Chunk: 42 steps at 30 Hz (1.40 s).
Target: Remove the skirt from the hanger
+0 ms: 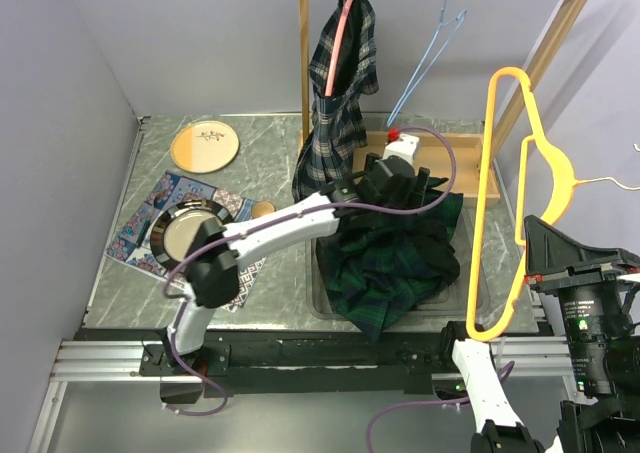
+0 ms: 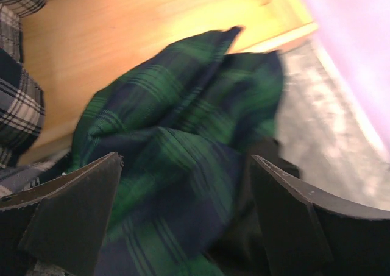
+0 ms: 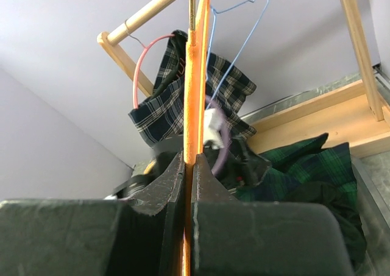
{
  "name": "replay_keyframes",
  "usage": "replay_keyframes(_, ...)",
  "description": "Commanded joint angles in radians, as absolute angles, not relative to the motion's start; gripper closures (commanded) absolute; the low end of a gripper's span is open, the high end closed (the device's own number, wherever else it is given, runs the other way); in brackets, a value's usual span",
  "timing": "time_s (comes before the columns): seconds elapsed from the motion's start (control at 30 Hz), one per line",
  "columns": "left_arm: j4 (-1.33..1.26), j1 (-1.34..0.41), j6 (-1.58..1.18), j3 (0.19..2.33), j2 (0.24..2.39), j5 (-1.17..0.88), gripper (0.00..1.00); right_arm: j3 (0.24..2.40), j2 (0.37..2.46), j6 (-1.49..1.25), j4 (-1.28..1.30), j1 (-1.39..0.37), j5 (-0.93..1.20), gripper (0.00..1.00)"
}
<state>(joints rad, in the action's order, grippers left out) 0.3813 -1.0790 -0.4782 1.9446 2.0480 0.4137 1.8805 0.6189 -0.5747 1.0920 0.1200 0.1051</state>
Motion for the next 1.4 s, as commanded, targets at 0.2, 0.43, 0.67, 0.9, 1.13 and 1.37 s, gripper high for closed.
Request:
replay_keyframes(0.2,0.453,-1.003,-0.414,2.097,2.24,0.41,0.08,1.885,0.624,-0.558,1.008,0.11,0.107,1.0)
replay_keyframes(0.43,0.318,-1.048,-0.413,1.912,2.076,0.298,0.8,1.911,0.635,-0.557,1.011,0.11,0.106,1.0)
replay_keyframes(0.67,0.318,-1.153,-0.43,1.771,1.836,0.238,0.99,1.902,0.623,-0.549,1.015,0.11,0.092,1.0)
replay_keyframes(0.9,0.347,-1.222,-0.469,1.602,1.645,0.284,0.99,1.922,0.63,-0.555,1.022,0.106,0.115,1.0)
replay_keyframes(1.13,0.219,-1.259,-0.551,1.368,1.496,0.207,0.99,1.911,0.621,-0.554,1.022,0.106,0.091,1.0)
replay_keyframes(1.37,0.187,-1.292,-0.598,1.211,1.563,0.175,0.99,1.911,0.629,-0.549,1.026,0.104,0.091,1.0)
